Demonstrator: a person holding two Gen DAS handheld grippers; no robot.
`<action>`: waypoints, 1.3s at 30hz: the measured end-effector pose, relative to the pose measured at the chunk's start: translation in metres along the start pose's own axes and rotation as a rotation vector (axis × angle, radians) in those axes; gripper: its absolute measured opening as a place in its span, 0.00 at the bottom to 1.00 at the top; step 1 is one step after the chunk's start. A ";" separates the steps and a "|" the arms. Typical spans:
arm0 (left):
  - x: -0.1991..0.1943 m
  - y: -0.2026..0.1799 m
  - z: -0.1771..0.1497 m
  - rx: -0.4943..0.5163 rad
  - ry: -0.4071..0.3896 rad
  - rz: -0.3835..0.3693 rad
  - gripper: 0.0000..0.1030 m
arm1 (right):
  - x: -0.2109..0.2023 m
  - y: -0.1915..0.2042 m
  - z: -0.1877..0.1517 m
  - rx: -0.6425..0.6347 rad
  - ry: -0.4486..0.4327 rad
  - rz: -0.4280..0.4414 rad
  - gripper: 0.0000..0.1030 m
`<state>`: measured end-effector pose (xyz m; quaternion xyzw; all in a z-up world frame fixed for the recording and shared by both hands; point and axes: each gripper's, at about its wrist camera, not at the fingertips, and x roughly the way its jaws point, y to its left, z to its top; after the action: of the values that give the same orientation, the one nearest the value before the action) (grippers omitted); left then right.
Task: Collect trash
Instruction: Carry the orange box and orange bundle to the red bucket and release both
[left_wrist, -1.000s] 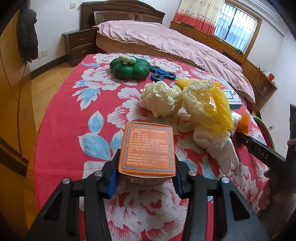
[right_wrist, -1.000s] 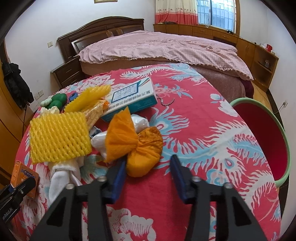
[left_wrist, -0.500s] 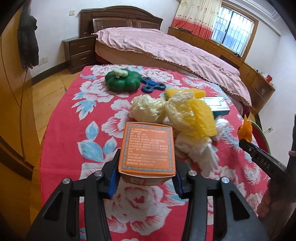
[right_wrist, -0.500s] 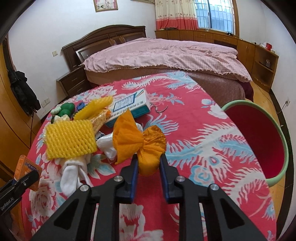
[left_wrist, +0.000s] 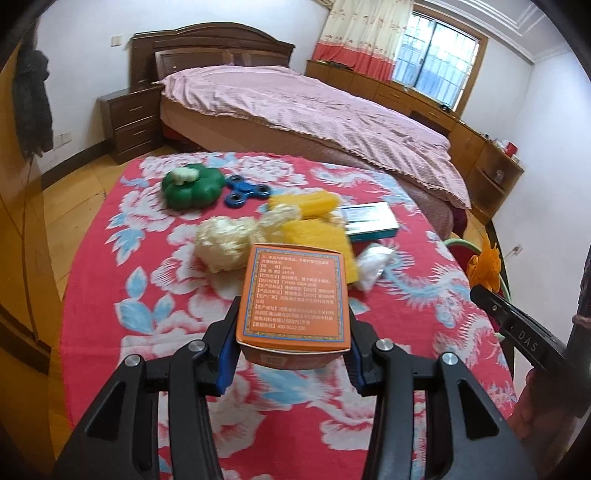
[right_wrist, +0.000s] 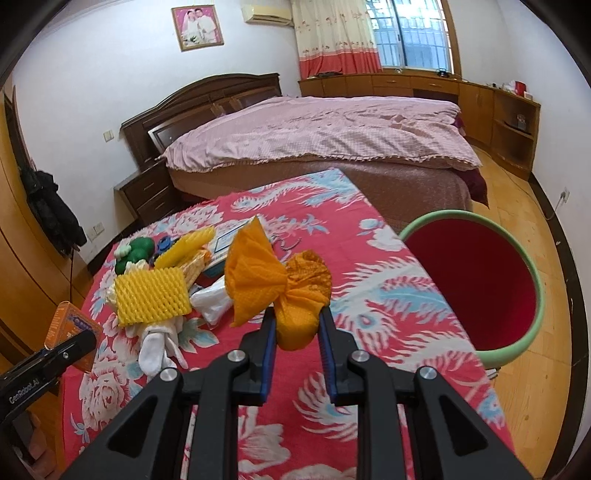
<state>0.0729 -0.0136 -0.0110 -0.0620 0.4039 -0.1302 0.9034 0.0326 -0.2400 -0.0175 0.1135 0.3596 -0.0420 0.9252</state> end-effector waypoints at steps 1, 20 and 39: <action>0.000 -0.004 0.001 0.007 0.000 -0.005 0.47 | -0.002 -0.004 0.001 0.007 -0.002 -0.004 0.23; 0.040 -0.114 0.030 0.176 0.031 -0.116 0.47 | -0.007 -0.096 0.011 0.113 -0.013 -0.116 0.23; 0.105 -0.206 0.032 0.297 0.103 -0.218 0.47 | 0.015 -0.180 0.003 0.245 0.036 -0.144 0.27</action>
<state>0.1261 -0.2410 -0.0196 0.0352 0.4168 -0.2886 0.8613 0.0171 -0.4157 -0.0582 0.2002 0.3754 -0.1500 0.8925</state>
